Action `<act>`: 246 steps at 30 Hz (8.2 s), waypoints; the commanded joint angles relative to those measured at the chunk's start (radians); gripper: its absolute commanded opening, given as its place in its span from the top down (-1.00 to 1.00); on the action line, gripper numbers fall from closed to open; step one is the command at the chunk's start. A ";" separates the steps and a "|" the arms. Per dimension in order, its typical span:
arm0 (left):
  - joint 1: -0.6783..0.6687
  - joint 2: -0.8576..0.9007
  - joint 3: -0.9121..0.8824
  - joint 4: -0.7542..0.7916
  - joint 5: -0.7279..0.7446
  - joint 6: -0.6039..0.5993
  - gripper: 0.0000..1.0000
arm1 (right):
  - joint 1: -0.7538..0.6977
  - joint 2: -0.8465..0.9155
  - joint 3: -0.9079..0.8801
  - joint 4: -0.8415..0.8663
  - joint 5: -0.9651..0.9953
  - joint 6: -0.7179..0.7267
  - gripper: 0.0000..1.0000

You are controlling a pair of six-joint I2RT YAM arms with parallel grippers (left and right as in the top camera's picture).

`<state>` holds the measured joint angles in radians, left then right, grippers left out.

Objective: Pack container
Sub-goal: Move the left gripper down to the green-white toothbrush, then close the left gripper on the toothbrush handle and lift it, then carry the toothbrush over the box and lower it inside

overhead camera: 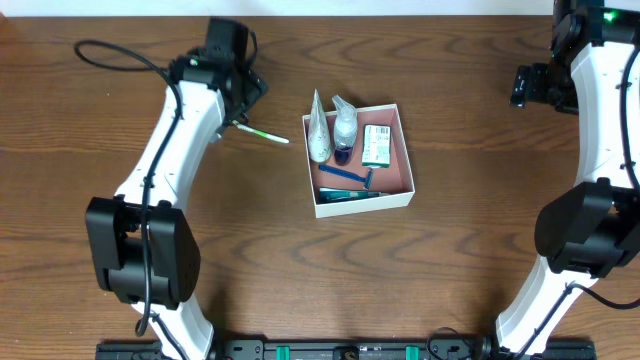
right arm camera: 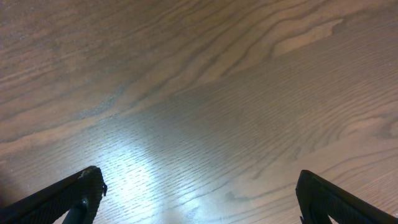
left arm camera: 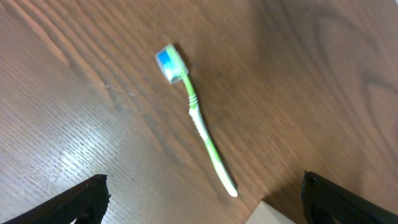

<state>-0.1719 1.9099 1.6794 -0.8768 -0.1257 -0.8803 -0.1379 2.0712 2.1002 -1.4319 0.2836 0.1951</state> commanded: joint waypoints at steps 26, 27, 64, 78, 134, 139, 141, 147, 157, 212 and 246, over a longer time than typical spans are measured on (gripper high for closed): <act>0.020 0.294 0.081 -0.093 0.122 0.038 -0.96 | 0.007 -0.005 0.019 0.000 0.003 0.018 -0.98; 0.020 0.294 0.081 -0.089 0.109 0.038 -0.96 | 0.007 -0.005 0.019 0.000 0.003 0.018 -0.98; 0.020 0.340 0.034 -0.125 0.090 0.102 -0.96 | 0.007 -0.005 0.019 0.000 0.003 0.018 -0.98; 0.020 0.338 0.058 -0.135 0.154 0.155 -0.96 | 0.007 -0.005 0.019 0.000 0.003 0.018 -0.99; 0.010 0.423 0.125 -0.206 0.187 0.357 -0.96 | 0.007 -0.005 0.019 0.000 0.003 0.018 -0.98; 0.010 0.423 0.125 -0.179 0.182 0.356 -0.76 | 0.007 -0.005 0.019 -0.001 0.003 0.018 -0.99; 0.011 0.423 0.125 -0.145 0.182 0.355 -0.38 | 0.007 -0.005 0.019 0.000 0.003 0.018 -0.99; 0.011 0.424 0.124 -0.058 0.182 0.264 0.19 | 0.007 -0.005 0.019 0.000 0.003 0.018 -0.98; 0.009 0.424 0.124 -0.037 0.182 0.217 0.48 | 0.007 -0.005 0.019 0.000 0.003 0.018 -0.98; -0.386 -0.262 0.162 -0.256 0.186 1.034 0.82 | 0.007 -0.005 0.019 0.000 0.003 0.018 -0.97; -0.513 -0.012 0.106 -0.241 0.185 1.400 0.81 | 0.007 -0.005 0.019 0.000 0.003 0.018 -0.99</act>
<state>-0.6853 1.8721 1.8126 -1.1156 0.0681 0.3878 -0.1379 2.0712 2.1002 -1.4319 0.2836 0.1951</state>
